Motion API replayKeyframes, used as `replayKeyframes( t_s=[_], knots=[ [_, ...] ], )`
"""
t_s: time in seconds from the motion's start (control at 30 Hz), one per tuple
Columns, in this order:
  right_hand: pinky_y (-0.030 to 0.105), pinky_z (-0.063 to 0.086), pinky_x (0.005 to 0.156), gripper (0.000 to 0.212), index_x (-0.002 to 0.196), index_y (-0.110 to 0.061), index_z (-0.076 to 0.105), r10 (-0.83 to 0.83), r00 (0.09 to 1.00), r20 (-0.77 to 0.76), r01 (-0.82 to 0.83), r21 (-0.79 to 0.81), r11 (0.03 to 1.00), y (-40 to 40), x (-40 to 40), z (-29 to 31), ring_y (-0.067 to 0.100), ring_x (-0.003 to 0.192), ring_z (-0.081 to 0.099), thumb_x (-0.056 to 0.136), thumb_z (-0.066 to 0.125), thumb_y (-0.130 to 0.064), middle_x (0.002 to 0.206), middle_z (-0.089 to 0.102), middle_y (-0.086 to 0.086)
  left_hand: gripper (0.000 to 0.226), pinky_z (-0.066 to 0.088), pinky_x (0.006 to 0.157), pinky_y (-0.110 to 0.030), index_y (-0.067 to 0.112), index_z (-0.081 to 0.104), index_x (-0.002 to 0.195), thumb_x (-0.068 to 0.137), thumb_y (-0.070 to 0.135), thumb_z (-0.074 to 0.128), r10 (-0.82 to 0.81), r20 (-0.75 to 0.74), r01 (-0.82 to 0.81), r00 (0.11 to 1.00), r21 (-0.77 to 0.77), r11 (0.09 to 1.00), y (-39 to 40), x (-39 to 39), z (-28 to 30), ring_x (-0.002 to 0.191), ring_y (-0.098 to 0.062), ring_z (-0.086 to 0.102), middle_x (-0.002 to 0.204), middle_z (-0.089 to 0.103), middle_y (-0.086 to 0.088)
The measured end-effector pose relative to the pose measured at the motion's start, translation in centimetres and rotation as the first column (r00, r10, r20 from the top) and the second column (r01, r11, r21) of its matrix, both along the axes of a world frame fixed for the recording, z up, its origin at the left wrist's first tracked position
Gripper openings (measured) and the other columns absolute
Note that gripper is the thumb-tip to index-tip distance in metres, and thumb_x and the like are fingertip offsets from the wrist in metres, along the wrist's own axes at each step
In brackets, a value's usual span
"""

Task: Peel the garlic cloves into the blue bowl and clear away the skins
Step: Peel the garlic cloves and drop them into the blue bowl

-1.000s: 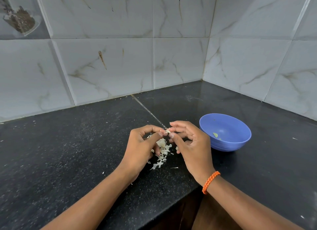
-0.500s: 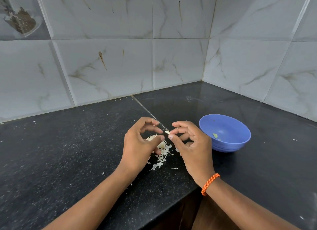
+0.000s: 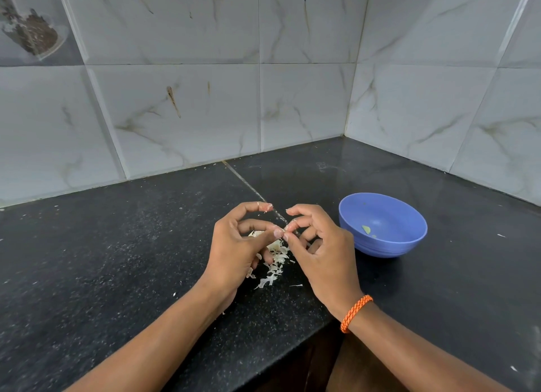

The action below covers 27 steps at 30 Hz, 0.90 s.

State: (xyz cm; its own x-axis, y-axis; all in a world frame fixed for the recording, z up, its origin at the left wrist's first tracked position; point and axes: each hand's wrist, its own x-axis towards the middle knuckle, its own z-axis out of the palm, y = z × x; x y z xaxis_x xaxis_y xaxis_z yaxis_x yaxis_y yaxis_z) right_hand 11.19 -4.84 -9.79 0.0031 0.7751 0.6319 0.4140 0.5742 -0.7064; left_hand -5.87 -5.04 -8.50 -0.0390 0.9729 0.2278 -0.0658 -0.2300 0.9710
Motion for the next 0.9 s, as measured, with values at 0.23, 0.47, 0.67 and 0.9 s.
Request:
replayKeyframes(
  t_s=[0.23,0.47,0.67,0.9],
  knots=[
    [0.013,0.045,0.057,0.036,0.123,-0.023,0.069,0.021,1.0,-0.007,-0.021,0.008,1.0,-0.11,0.01,0.12,0.016,0.071,0.07,0.093,0.077,-0.004,0.094,0.073,-0.013,0.044,0.037,0.042,-0.023,0.017,0.069,0.128,0.089,0.008,0.087,-0.038,0.073,0.042,0.997,-0.053,0.998,0.37,-0.21,-0.09,0.048,-0.019,0.06,0.098,0.082,-0.014],
    [0.014,0.047,0.058,0.032,0.127,-0.026,0.068,0.062,0.997,-0.045,-0.065,-0.059,0.996,0.05,0.11,0.17,0.01,0.085,0.076,0.098,0.076,-0.016,0.096,0.077,-0.012,0.05,0.036,0.043,-0.024,0.019,0.067,0.13,0.086,0.01,0.09,-0.053,0.034,0.054,0.998,-0.031,0.998,0.29,-0.37,0.04,0.048,-0.02,0.058,0.1,0.082,-0.014],
    [0.012,0.051,0.064,0.033,0.124,-0.026,0.069,0.034,0.999,-0.038,-0.037,-0.079,0.996,0.18,0.18,0.16,0.005,0.085,0.075,0.094,0.081,-0.018,0.091,0.078,-0.012,0.05,0.043,0.044,-0.018,0.014,0.065,0.129,0.086,0.0,0.088,-0.017,0.002,0.017,1.0,0.004,1.0,-0.1,-0.08,0.29,0.046,-0.022,0.057,0.093,0.082,-0.016],
    [0.021,0.058,0.066,0.039,0.126,-0.028,0.068,0.03,0.998,-0.062,-0.037,-0.119,0.992,0.25,0.28,0.1,0.006,0.079,0.075,0.092,0.082,-0.015,0.089,0.077,-0.013,0.051,0.044,0.043,-0.019,0.018,0.065,0.126,0.085,0.0,0.089,0.027,-0.048,-0.026,0.999,0.017,1.0,-0.12,0.01,0.32,0.045,-0.024,0.055,0.09,0.083,-0.012]
  ],
)
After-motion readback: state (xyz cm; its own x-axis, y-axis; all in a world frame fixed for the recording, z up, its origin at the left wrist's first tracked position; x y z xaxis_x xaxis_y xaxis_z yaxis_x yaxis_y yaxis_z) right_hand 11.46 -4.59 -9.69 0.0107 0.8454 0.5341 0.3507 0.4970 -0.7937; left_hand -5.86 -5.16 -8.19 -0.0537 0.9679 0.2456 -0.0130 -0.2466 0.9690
